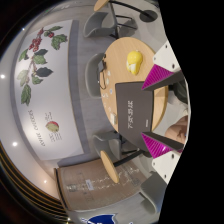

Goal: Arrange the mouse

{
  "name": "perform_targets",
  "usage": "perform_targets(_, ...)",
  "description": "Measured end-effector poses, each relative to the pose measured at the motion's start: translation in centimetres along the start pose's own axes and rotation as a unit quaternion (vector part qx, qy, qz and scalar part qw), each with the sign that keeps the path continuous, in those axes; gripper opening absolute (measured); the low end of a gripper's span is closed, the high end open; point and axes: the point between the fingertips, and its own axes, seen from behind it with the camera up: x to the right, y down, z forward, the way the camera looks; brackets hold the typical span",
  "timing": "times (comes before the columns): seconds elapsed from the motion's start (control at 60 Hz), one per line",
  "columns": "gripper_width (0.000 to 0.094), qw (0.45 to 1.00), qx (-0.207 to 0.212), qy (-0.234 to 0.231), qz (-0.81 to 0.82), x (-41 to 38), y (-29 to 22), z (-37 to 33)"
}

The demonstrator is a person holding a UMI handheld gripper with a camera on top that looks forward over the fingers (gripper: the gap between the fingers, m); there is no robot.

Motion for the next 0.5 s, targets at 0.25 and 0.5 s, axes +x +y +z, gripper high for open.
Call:
perform_targets(0.25,0.0847,0.996,-0.002,0.087,-0.007,9.6,0.4,1.8)
perform_targets(0.5,0.0851,0.987,-0.018,0.157,-0.034,20.8,1.3,6.2)
